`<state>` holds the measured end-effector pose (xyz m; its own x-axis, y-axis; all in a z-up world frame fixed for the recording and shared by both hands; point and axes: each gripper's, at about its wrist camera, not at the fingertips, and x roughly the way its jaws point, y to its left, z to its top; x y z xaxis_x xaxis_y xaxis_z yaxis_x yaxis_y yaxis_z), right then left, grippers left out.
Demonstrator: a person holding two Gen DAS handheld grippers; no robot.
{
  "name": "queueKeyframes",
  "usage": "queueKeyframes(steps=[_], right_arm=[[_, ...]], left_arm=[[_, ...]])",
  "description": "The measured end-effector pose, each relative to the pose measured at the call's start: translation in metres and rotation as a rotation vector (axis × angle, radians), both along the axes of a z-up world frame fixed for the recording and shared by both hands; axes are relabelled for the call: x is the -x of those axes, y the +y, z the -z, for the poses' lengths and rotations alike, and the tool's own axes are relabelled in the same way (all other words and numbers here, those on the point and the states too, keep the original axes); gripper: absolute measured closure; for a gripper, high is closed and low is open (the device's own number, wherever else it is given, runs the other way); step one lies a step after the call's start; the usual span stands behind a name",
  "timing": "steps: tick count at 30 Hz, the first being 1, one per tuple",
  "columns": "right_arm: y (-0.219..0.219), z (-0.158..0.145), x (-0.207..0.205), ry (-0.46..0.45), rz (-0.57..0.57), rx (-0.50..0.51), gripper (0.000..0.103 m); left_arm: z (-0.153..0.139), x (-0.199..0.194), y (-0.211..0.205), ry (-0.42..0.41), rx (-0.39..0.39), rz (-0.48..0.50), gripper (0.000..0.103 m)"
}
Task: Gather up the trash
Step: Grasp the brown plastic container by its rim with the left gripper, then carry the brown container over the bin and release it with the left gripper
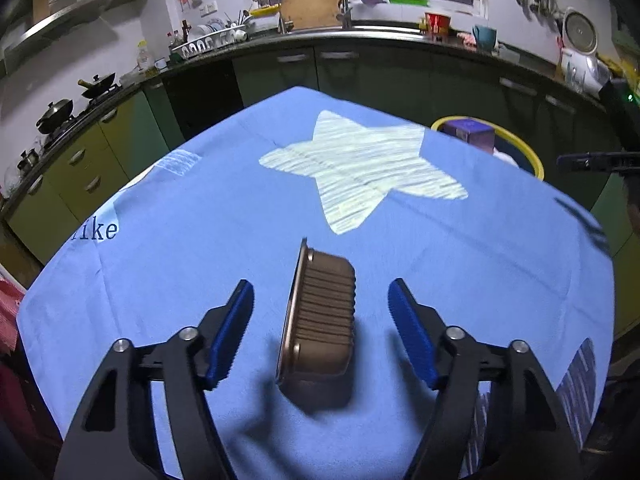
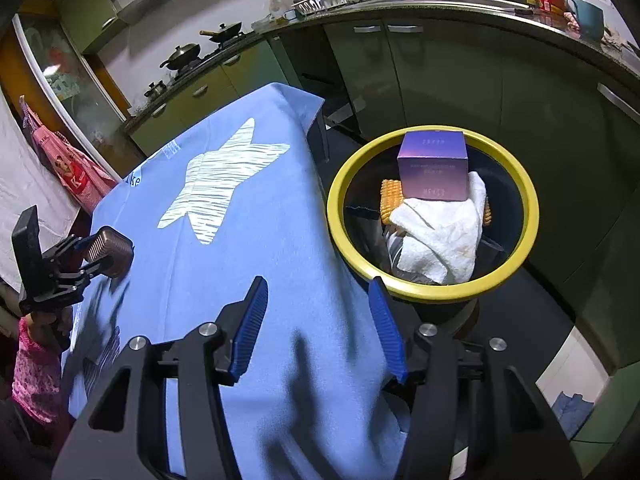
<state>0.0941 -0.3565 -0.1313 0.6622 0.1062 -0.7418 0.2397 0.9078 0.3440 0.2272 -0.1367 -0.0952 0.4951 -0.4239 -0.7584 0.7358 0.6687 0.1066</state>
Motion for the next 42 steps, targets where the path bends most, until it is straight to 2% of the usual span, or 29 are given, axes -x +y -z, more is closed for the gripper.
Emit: queueKeyframes(steps=[4, 9, 11, 14, 24, 30, 35, 42], right_arm=[[0.002, 0.003, -0.001, 0.004, -0.008, -0.002, 0.051], [0.004, 0.004, -0.003, 0.006, -0.015, -0.002, 0.050], [0.004, 0.004, -0.003, 0.006, -0.017, -0.001, 0.050], [0.005, 0.002, -0.004, 0.004, -0.018, 0.001, 0.050], [0.005, 0.000, -0.002, -0.006, -0.024, 0.008, 0.050], [-0.002, -0.007, 0.007, -0.020, -0.004, 0.024, 0.050], [-0.021, -0.016, 0.028, -0.034, 0.048, 0.051, 0.050], [-0.061, -0.017, 0.067, -0.045, 0.151, 0.056, 0.050]], left_arm=[[0.007, -0.002, -0.002, -0.002, -0.019, -0.009, 0.047], [0.011, -0.003, -0.003, 0.021, -0.012, -0.010, 0.064], [0.013, -0.003, -0.003, 0.032, -0.010, -0.008, 0.076], [0.012, -0.002, -0.004, 0.035, -0.014, -0.007, 0.083], [-0.009, 0.011, -0.011, 0.002, -0.001, 0.006, 0.083], [-0.030, 0.024, -0.036, -0.004, 0.014, 0.074, 0.083], [-0.050, 0.033, -0.086, 0.025, 0.051, 0.189, 0.083], [-0.061, 0.050, -0.211, 0.045, 0.047, 0.419, 0.083]])
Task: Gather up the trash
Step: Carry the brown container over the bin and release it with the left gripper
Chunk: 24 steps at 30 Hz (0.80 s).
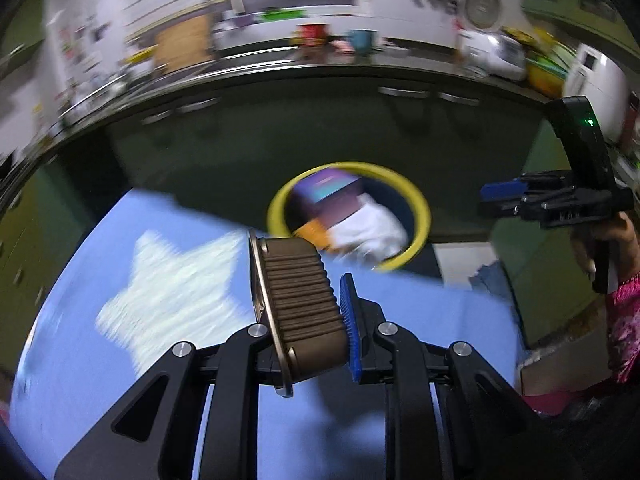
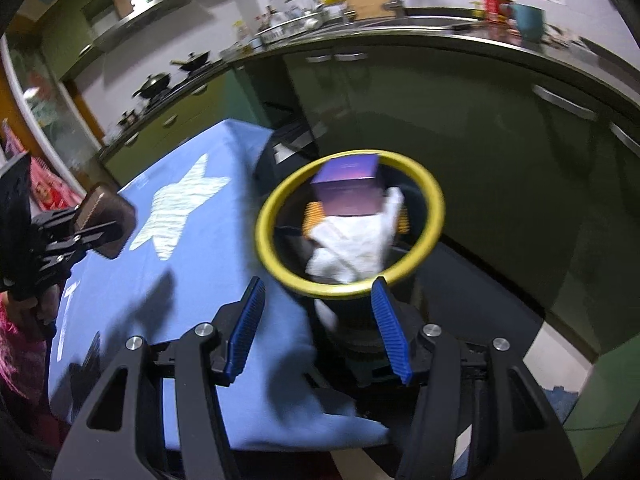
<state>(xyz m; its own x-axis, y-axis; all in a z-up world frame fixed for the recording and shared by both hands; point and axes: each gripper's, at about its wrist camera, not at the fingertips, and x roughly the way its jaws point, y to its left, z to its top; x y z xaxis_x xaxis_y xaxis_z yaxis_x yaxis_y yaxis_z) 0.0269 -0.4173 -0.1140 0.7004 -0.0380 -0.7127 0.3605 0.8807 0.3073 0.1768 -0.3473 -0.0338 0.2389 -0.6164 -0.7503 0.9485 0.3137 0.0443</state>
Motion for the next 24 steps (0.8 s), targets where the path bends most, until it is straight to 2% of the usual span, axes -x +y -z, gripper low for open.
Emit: queueKeyframes(steps=[4, 8, 12, 16, 17, 18, 19, 20, 24], right_arm=[[-0.022, 0.007, 0.020, 0.001, 0.055, -0.015, 0.050], [-0.037, 0.015, 0.033, 0.007, 0.091, -0.031, 0.049], [-0.051, 0.023, 0.041, 0.008, 0.118, -0.050, 0.049], [-0.056, 0.026, 0.041, 0.008, 0.122, -0.059, 0.049], [-0.056, 0.027, 0.040, 0.007, 0.120, -0.061, 0.049], [-0.055, 0.027, 0.040, 0.007, 0.117, -0.063, 0.049], [-0.054, 0.027, 0.039, 0.007, 0.114, -0.063, 0.049], [-0.053, 0.027, 0.038, 0.007, 0.109, -0.063, 0.049], [-0.049, 0.025, 0.038, 0.002, 0.096, -0.061, 0.049]], left_arm=[[0.010, 0.007, -0.078, 0.030, -0.037, 0.108, 0.083], [0.031, 0.006, -0.140, 0.041, -0.095, 0.154, 0.083], [0.055, -0.001, -0.183, 0.033, -0.164, 0.160, 0.083], [0.073, -0.010, -0.207, 0.047, -0.207, 0.143, 0.082], [0.077, -0.013, -0.212, 0.047, -0.214, 0.134, 0.070], [0.082, -0.016, -0.214, 0.042, -0.218, 0.120, 0.063], [0.084, -0.018, -0.216, 0.040, -0.218, 0.110, 0.045], [0.086, -0.021, -0.218, 0.042, -0.216, 0.100, 0.037], [0.082, -0.026, -0.203, 0.082, -0.193, 0.075, 0.037]])
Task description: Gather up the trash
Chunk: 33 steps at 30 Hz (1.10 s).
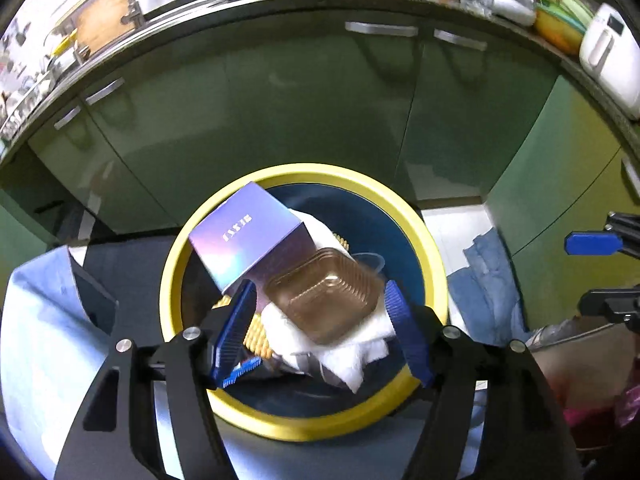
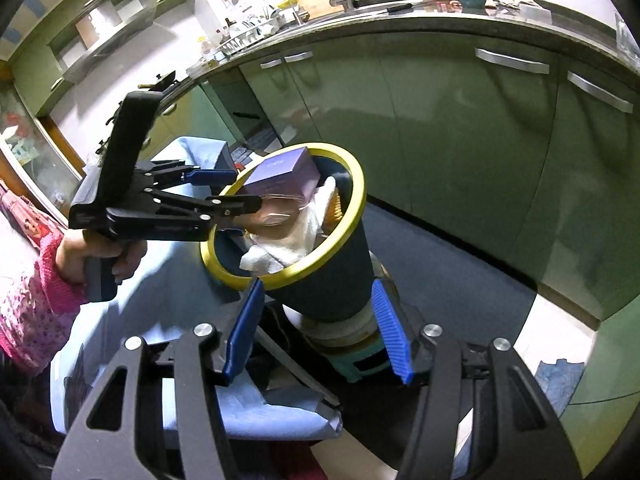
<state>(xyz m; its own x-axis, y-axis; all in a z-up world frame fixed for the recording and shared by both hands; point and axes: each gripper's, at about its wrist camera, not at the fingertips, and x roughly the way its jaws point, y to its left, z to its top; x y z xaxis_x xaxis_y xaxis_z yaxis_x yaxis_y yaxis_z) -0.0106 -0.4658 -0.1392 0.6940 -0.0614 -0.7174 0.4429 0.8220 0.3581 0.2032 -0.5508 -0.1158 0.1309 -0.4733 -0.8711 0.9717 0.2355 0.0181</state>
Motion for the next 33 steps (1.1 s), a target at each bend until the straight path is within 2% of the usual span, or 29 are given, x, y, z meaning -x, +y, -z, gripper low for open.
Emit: queueKeyframes(steps=[4, 7, 10, 13, 14, 17, 18, 20, 23, 26, 30, 33], right_arm=[[0.005, -0.006, -0.002, -0.010, -0.010, 0.005, 0.049], [0.011, -0.009, -0.005, -0.018, -0.027, 0.010, 0.046], [0.021, -0.013, -0.010, -0.014, -0.049, 0.022, 0.046], [0.037, -0.019, -0.016, -0.010, -0.083, 0.051, 0.043], [0.043, -0.021, -0.019, -0.009, -0.097, 0.059, 0.040], [0.066, -0.032, -0.029, -0.004, -0.147, 0.114, 0.032], [0.073, -0.035, -0.031, -0.004, -0.162, 0.127, 0.027], [0.088, -0.041, -0.034, -0.003, -0.185, 0.157, 0.014], [0.118, -0.058, -0.037, -0.011, -0.229, 0.235, 0.007], [0.143, -0.075, -0.034, -0.044, -0.252, 0.292, 0.007], [0.165, -0.094, -0.026, -0.073, -0.234, 0.360, 0.007], [0.173, -0.105, -0.018, -0.122, -0.230, 0.342, 0.007]], left_arm=[[-0.023, -0.001, 0.036, 0.000, 0.050, -0.042, 0.035], [-0.046, 0.000, 0.073, 0.004, 0.108, -0.091, 0.027], [-0.072, 0.004, 0.122, -0.020, 0.172, -0.187, 0.015], [-0.096, 0.011, 0.178, -0.082, 0.220, -0.348, 0.009], [-0.103, 0.015, 0.199, -0.097, 0.237, -0.394, 0.005], [-0.124, 0.032, 0.265, -0.185, 0.285, -0.556, 0.005], [-0.130, 0.039, 0.287, -0.219, 0.297, -0.620, 0.005], [-0.138, 0.051, 0.326, -0.262, 0.312, -0.741, 0.005], [-0.142, 0.069, 0.388, -0.257, 0.355, -0.904, 0.005], [-0.139, 0.087, 0.437, -0.253, 0.348, -1.050, 0.005], [-0.135, 0.114, 0.486, -0.256, 0.326, -1.159, 0.005], [-0.135, 0.139, 0.513, -0.270, 0.355, -1.207, 0.005]])
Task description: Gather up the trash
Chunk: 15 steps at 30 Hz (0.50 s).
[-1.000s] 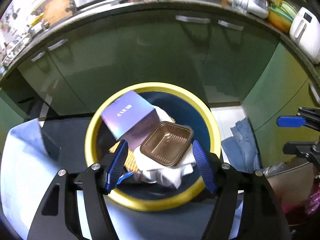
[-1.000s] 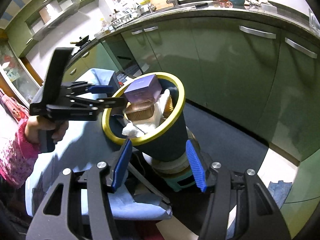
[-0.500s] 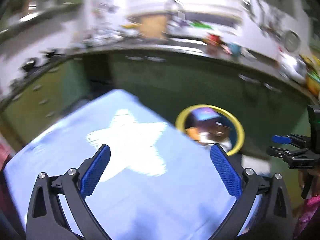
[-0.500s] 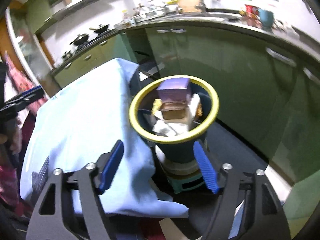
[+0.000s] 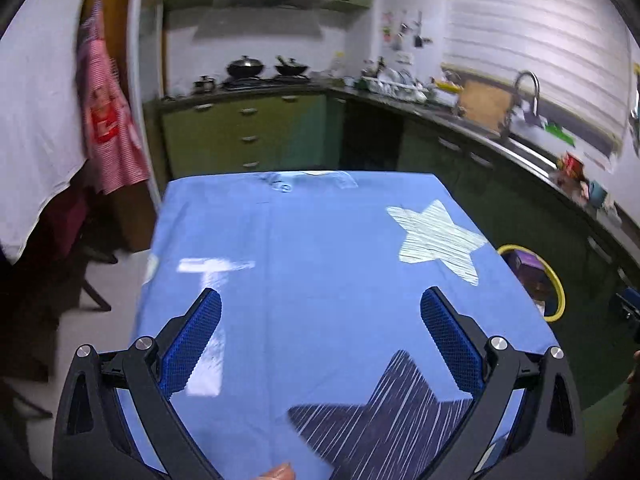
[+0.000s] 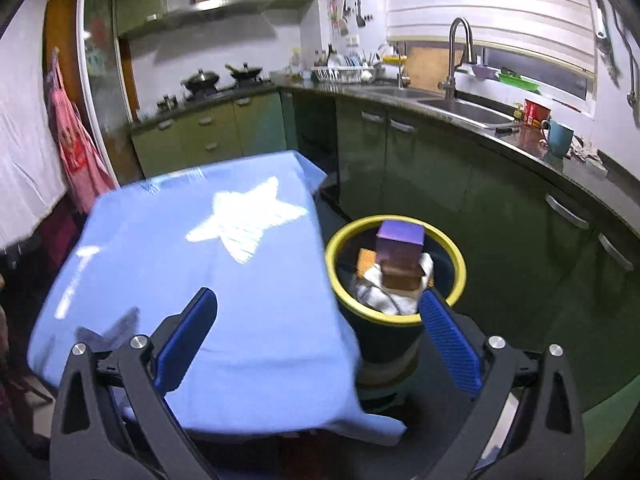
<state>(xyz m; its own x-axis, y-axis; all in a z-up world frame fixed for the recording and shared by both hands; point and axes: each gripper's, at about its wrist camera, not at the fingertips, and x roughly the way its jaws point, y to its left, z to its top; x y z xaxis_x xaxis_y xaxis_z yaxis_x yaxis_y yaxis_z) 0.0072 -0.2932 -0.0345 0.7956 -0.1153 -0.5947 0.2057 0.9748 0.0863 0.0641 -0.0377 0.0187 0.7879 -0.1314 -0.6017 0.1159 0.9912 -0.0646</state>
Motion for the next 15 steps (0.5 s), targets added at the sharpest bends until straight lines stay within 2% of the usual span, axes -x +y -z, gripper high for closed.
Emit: queueKeyframes(steps=[5, 10, 15], right_arm=[[0.017, -0.018, 0.017, -0.053, 0.018, 0.039, 0.007], [0.027, -0.023, 0.039, -0.080, 0.026, 0.053, 0.006], [0.033, -0.022, 0.048, -0.083, 0.033, 0.061, 0.006]], left_arm=[[-0.010, 0.030, 0.018, -0.060, -0.007, -0.048, 0.005], [-0.022, 0.046, 0.018, -0.080, 0.042, -0.002, 0.005], [-0.028, 0.057, 0.010, -0.092, 0.041, 0.033, 0.005]])
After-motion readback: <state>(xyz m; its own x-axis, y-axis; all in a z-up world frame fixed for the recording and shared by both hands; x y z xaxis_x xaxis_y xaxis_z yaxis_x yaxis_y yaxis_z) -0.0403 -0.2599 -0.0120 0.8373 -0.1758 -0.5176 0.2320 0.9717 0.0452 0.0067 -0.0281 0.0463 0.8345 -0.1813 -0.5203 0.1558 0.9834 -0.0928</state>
